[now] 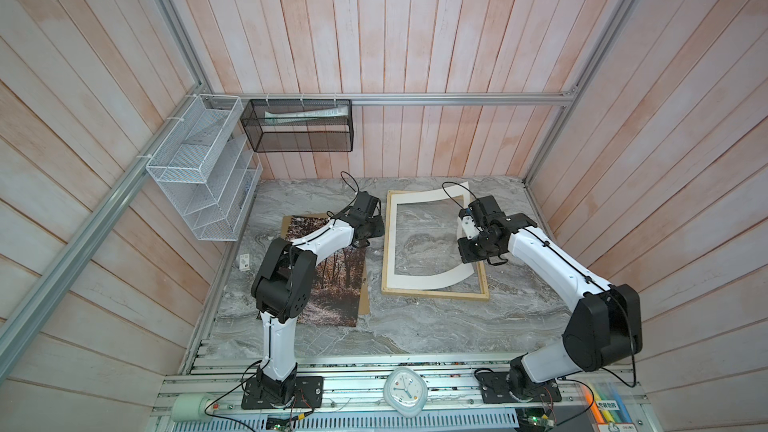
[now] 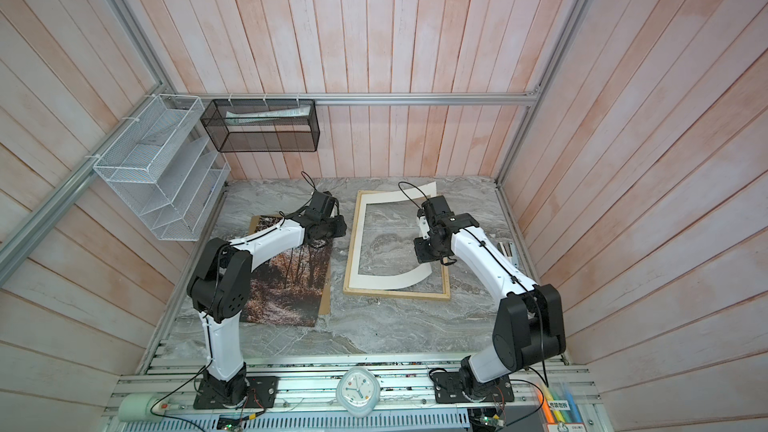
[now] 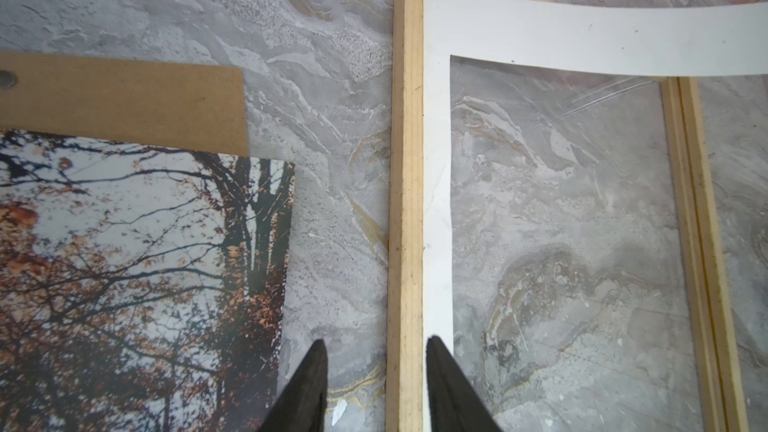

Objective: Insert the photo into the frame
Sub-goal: 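Press the mat flat into the frame and open both grippers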

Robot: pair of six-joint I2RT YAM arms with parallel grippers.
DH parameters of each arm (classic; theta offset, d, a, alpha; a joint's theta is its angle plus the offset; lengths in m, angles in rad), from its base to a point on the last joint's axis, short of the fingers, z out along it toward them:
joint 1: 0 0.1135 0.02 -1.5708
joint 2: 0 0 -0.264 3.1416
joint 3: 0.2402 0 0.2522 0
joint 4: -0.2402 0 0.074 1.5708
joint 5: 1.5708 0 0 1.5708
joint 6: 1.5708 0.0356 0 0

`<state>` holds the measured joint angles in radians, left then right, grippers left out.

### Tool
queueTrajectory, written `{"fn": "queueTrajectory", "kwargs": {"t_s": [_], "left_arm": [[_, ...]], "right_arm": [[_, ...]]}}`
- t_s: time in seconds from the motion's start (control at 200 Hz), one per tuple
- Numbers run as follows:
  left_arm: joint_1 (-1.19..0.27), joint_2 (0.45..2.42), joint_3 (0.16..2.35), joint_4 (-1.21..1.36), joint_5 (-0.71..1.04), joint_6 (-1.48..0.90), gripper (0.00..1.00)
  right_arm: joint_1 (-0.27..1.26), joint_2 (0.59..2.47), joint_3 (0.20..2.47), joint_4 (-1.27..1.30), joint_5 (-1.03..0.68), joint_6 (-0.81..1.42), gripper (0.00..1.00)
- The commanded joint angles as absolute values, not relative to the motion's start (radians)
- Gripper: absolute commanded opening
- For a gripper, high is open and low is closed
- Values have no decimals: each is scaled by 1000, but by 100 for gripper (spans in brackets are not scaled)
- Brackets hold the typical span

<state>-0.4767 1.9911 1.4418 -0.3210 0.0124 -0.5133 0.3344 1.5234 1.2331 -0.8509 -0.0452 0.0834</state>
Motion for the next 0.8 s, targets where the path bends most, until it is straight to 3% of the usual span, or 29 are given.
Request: {"fn": "queueTrajectory", "kwargs": {"t_s": [0.0, 0.13, 0.565, 0.795], "left_arm": [[-474, 1953, 1413, -313, 23, -522, 41], [-474, 1950, 1405, -313, 25, -522, 41], [-474, 1945, 1387, -307, 41, -534, 41], [-474, 1942, 1381, -306, 41, -534, 41]], "right_arm": [[343, 1545, 1257, -833, -32, 70, 0], [343, 1547, 1256, -841, -15, 77, 2], [335, 1542, 1240, -881, 141, 154, 51], [282, 1542, 1231, -907, 172, 196, 59]]}}
